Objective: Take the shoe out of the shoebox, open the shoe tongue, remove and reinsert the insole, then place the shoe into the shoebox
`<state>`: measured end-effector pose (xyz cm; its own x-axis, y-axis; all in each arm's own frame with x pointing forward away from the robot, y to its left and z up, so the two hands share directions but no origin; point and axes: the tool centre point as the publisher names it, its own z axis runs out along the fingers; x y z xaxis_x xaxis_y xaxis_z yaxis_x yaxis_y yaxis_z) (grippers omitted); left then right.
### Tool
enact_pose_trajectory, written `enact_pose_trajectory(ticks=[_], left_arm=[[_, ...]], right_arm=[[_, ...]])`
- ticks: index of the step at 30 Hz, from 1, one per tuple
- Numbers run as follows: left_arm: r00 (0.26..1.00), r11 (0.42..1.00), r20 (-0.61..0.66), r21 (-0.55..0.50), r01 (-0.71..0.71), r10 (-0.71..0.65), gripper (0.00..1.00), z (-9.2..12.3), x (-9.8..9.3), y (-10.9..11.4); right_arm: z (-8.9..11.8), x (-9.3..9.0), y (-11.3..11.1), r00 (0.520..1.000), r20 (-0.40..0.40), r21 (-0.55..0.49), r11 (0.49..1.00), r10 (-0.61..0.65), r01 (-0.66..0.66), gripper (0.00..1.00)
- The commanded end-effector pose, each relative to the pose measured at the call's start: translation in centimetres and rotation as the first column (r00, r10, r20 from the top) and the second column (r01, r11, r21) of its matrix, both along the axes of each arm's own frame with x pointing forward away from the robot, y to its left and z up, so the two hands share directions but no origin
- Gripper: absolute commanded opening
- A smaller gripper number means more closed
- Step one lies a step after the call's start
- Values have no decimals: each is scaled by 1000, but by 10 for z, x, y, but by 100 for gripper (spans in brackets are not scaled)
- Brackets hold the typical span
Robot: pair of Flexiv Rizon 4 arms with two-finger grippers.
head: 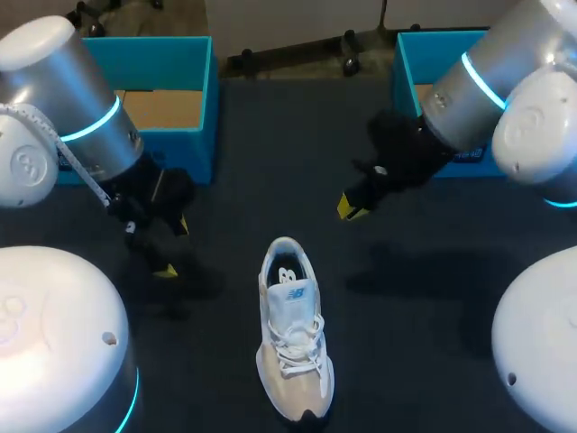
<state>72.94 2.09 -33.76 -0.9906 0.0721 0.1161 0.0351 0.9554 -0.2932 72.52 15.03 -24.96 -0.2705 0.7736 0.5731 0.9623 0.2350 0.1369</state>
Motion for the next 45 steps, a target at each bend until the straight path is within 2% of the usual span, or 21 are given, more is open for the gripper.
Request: enact_pose_trajectory(ticks=[1, 8, 12, 24, 25, 31, 34, 37, 38, 45], left_arm=[[999, 1000, -16, -3, 29, -29, 100, 11, 12, 10], [986, 986, -1, -9, 168, -168, 100, 29, 24, 39], [958, 961, 78, 34, 275, -277, 100, 52, 35, 67], [958, 961, 78, 34, 275, -277, 100, 52, 35, 67], [946, 950, 87, 34, 310, -312, 100, 52, 35, 65], [896, 906, 138, 80, 416, -423, 100, 66, 44, 78], [866, 880, 158, 99, 465, -475, 100, 76, 52, 90], [852, 866, 157, 104, 488, -499, 100, 80, 61, 99], [854, 868, 157, 102, 486, -496, 100, 82, 66, 103], [827, 838, 139, 115, 533, -545, 100, 86, 81, 120]], right_arm=[[4, -5, 19, 994, 90, -150, 986, -60, 73, 0], [8, -14, 50, 993, 83, -172, 981, -78, 91, 0], [9, -15, 53, 993, 86, -169, 981, -83, 96, 0], [9, -15, 53, 993, 86, -169, 981, -83, 96, 0], [9, -15, 53, 993, 86, -169, 981, -83, 96, 0], [10, -23, 76, 984, 120, -229, 961, -132, 157, 0], [9, -29, 89, 974, 137, -315, 924, -181, 217, 0], [7, -32, 98, 970, 145, -337, 912, -193, 232, 0], [5, -34, 103, 967, 160, -369, 897, -197, 244, 0], [-14, -39, 116, 961, 201, -414, 872, -193, 261, 0]])
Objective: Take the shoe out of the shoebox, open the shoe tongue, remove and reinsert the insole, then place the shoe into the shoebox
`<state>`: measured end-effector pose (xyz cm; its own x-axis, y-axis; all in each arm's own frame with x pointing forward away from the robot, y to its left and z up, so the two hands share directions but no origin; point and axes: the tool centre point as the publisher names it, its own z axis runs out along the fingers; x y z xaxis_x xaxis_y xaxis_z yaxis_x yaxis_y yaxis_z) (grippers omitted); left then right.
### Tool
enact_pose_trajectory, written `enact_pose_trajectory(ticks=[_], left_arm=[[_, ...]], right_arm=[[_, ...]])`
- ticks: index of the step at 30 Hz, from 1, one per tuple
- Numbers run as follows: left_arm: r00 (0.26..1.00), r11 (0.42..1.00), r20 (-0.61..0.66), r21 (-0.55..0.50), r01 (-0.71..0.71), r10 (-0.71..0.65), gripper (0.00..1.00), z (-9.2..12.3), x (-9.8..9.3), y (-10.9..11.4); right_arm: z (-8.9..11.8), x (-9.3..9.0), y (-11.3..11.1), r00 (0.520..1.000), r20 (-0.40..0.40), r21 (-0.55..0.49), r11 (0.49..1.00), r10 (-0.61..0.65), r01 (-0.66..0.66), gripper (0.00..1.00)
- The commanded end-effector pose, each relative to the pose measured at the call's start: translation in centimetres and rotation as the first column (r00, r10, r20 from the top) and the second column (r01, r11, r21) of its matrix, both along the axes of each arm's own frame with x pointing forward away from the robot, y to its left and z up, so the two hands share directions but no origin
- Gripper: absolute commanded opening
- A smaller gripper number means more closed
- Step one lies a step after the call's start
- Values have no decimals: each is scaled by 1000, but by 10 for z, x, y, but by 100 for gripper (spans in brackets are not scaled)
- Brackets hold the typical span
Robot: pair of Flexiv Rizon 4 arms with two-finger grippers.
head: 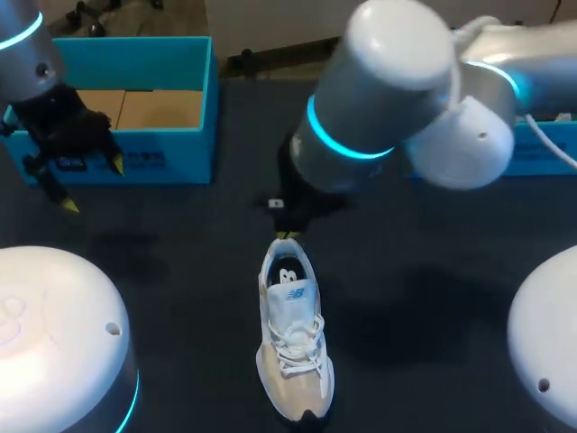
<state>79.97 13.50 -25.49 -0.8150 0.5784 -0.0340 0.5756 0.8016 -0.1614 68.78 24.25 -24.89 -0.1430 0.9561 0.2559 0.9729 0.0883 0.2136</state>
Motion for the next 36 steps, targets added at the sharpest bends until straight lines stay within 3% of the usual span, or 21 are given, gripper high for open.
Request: enact_pose_trajectory(ticks=[1, 5, 17, 18, 22, 28, 36], left_arm=[[1000, 1000, -20, 2, 20, -20, 100, 5, 14, 9], [998, 998, -9, 22, 60, -60, 100, 12, 20, 18], [997, 997, -11, 22, 78, -77, 100, 14, 20, 18], [997, 997, -6, 21, 77, -77, 100, 17, 21, 20], [998, 997, -9, 22, 70, -70, 100, 25, 30, 27], [998, 999, -52, 25, 48, -47, 100, 26, 48, 33], [998, 999, -52, 25, 48, -47, 100, 26, 48, 33]], right_arm=[[-17, -2, 24, 999, 19, -131, 991, -35, 38, 0], [-31, -4, 32, 1000, 4, -169, 986, 11, -10, 0], [-31, -4, 32, 1000, 4, -169, 986, 11, -10, 0], [-33, 0, 37, 1000, -2, -231, 973, 7, -7, 0], [-51, 6, 41, 1000, 3, -318, 948, -24, 24, 0], [-75, 8, 33, 998, 14, -338, 939, -56, 57, 0], [-89, 4, 19, 997, 34, -380, 922, -69, 77, 0]])
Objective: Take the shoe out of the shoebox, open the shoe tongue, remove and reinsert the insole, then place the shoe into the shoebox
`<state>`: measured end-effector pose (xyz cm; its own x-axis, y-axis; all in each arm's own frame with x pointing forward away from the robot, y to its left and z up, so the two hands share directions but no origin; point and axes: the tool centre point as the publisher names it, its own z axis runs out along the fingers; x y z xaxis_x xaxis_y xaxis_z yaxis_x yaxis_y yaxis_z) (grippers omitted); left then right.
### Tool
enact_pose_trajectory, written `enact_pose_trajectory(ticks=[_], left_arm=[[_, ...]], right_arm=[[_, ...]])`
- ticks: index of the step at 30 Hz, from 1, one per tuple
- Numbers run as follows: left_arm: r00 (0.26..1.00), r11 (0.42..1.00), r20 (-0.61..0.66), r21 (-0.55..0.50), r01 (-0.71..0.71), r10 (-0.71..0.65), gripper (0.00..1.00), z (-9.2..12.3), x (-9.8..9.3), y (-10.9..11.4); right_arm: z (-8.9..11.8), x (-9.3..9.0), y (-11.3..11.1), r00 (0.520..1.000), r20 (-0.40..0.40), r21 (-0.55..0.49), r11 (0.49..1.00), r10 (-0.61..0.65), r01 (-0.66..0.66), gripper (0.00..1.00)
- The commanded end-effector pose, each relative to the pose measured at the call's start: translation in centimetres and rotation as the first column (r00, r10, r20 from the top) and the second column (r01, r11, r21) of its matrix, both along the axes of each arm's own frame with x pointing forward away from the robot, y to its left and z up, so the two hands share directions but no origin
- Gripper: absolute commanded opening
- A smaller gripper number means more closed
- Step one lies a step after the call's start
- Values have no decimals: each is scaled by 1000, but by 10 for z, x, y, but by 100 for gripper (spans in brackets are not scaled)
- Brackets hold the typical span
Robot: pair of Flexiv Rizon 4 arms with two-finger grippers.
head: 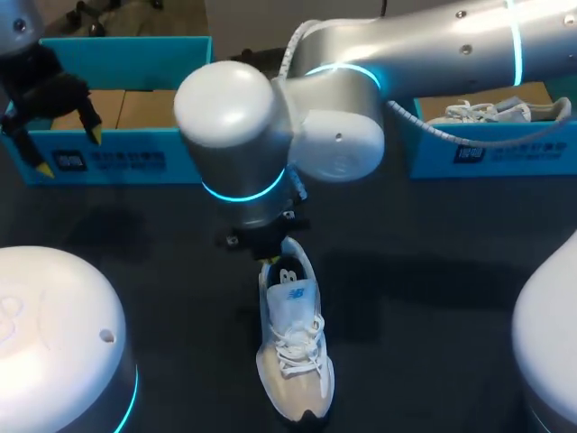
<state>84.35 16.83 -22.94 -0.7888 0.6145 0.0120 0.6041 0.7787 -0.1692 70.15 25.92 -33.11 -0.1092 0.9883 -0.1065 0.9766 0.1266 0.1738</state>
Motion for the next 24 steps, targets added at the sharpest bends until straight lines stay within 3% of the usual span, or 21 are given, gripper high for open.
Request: enact_pose_trajectory(ticks=[1, 6, 13, 24], left_arm=[[1000, 1000, -10, 5, 3, -2, 100, 1, 4, -1], [1000, 1000, -10, 5, 3, -2, 100, 1, 4, -1], [1000, 1000, -10, 5, 3, -2, 100, 1, 4, -1], [1000, 1000, -10, 5, 3, -2, 100, 1, 4, -1]], right_arm=[[-7, -9, 1, 999, 22, -33, 999, -40, 40, 0], [-10, -8, -11, 999, 18, -59, 998, -32, 33, 0], [-39, -7, -20, 998, -18, -153, 986, -64, 60, 0], [-66, 1, -26, 994, -57, -269, 960, -97, 78, 0]])
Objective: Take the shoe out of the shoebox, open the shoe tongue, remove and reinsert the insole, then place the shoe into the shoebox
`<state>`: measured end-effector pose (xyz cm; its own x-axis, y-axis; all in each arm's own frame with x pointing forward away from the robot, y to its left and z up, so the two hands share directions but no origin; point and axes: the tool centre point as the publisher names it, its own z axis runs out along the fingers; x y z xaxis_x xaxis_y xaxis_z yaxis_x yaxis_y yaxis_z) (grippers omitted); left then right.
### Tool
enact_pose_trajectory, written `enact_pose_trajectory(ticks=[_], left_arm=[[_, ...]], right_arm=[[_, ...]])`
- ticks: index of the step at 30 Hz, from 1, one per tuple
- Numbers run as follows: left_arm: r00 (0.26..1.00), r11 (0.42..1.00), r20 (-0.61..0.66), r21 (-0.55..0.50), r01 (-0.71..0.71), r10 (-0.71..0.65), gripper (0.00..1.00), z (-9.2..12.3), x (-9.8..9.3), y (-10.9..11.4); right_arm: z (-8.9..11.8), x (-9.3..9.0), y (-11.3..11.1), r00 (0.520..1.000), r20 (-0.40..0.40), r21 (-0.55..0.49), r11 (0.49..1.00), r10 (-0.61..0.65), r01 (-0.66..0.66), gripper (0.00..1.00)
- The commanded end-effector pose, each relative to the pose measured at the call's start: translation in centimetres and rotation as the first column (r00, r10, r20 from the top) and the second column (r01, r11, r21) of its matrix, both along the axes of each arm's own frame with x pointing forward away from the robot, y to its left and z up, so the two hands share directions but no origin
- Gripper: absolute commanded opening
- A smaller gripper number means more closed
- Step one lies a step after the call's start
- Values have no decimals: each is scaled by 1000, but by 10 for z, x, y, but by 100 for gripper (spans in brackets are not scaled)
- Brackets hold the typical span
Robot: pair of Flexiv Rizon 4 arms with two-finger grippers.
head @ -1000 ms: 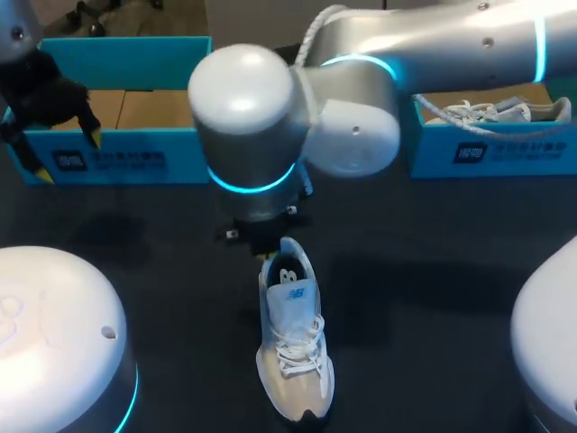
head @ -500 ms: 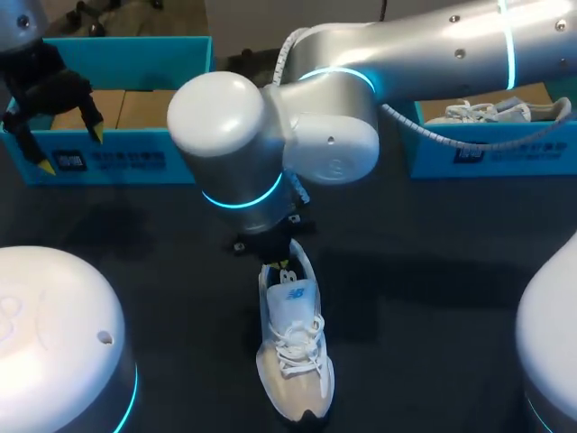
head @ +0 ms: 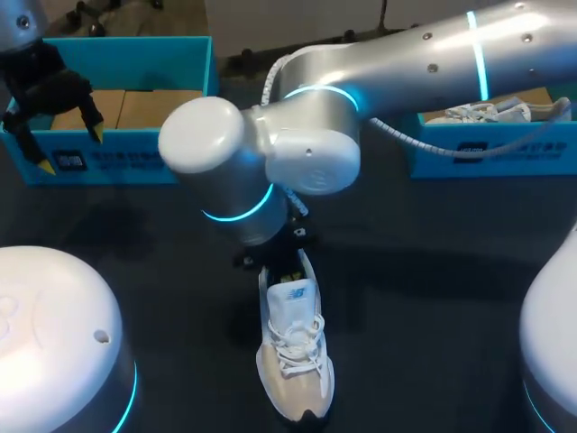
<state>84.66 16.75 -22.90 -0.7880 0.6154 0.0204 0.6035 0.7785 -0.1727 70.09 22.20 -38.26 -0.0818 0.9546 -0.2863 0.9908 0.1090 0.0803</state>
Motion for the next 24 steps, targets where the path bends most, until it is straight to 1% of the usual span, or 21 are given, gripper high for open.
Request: enact_pose_trajectory(ticks=[1, 4, 5, 12, 15, 18, 24], left_arm=[[1000, 1000, -1, 3, 1, -1, 100, 0, 1, 0], [1000, 1000, -1, 3, 1, -1, 100, 0, 1, 0], [1000, 1000, -1, 3, 1, -1, 100, 0, 1, 0], [1000, 1000, -1, 3, 1, -1, 100, 0, 1, 0], [1000, 1000, -1, 3, 1, -1, 100, 0, 1, 0], [1000, 1000, -1, 3, 1, -1, 100, 0, 1, 0], [1000, 1000, -1, 3, 1, -1, 100, 0, 1, 0]], right_arm=[[-17, 2, 11, 999, 4, -82, 996, -43, 43, 0], [-21, 0, 11, 999, -5, -75, 996, -43, 43, 0], [-19, -2, 11, 999, 0, -67, 997, -43, 43, 0], [11, -11, 12, 996, 89, -103, 994, -25, 34, 0], [17, -11, 13, 995, 103, -126, 992, -15, 28, 0], [16, -8, 11, 995, 101, -136, 990, -12, 26, 0], [1, -6, 5, 997, 79, -126, 992, -11, 21, 0]])
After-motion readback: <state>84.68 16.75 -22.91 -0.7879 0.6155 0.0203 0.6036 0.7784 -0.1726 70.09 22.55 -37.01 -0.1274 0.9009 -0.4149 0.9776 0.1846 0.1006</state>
